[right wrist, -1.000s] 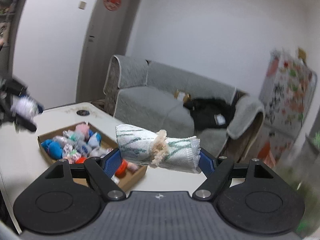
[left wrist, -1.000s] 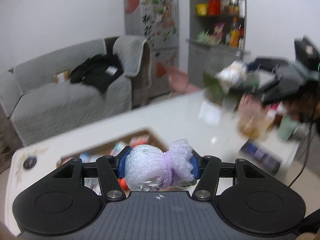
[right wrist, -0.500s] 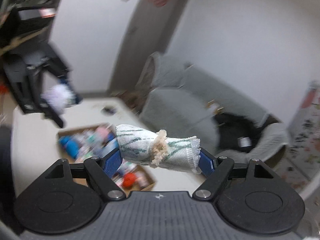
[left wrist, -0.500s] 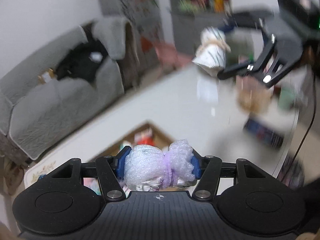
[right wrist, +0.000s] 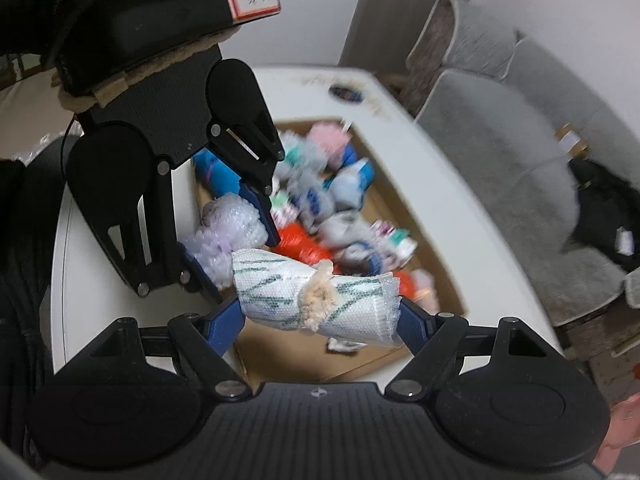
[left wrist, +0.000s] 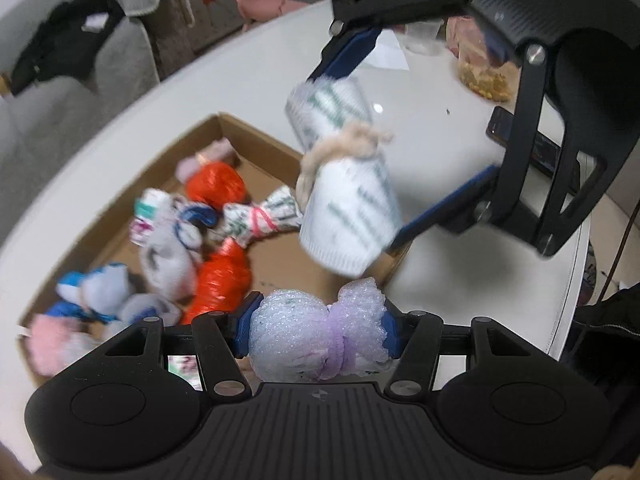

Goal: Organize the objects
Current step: 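Carry the bubble-wrapped sock and white rolled sock into the tray with both grippers, then lower and open both grippers to release the two items in the tray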

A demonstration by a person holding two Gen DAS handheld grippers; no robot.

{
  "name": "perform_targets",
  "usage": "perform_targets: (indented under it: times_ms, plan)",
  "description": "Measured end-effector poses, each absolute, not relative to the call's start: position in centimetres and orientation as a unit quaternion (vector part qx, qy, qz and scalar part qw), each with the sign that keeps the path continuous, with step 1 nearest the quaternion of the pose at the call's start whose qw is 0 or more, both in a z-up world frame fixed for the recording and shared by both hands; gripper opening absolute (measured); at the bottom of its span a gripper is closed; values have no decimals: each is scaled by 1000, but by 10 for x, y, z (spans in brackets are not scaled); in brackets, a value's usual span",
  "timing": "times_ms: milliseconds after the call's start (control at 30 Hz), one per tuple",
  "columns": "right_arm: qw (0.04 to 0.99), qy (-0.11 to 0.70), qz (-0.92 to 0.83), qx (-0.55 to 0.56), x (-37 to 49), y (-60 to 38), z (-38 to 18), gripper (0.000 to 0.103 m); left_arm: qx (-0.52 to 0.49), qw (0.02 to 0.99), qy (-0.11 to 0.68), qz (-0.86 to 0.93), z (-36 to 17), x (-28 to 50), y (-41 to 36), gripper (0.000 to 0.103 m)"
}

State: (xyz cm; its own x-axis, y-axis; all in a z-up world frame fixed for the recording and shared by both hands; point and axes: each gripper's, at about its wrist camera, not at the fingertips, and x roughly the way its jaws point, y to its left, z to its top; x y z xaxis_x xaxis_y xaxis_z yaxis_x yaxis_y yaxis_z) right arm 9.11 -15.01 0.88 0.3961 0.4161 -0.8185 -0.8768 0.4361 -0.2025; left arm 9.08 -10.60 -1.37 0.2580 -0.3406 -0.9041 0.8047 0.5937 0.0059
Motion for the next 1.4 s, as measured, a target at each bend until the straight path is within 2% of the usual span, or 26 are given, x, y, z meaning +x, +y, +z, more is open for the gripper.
perform_targets:
  times_ms: [300,500,1100,1400]
  plan:
    - [736,401,430,-336,105,-153,-23,77,184,734,521,-394,-43,124,-103,65]
    - [719,418,442,-337,110,-152,-32,77,195,730,536,-377,-55,135,-99,65]
    - [673,459,473,-335,130,-135,-64,76,211,736,535,-356,-74,147,-91,65]
    - [688,457,447,-343,136,-136,-67,76,195,768,521,-319,-76,157,-97,64]
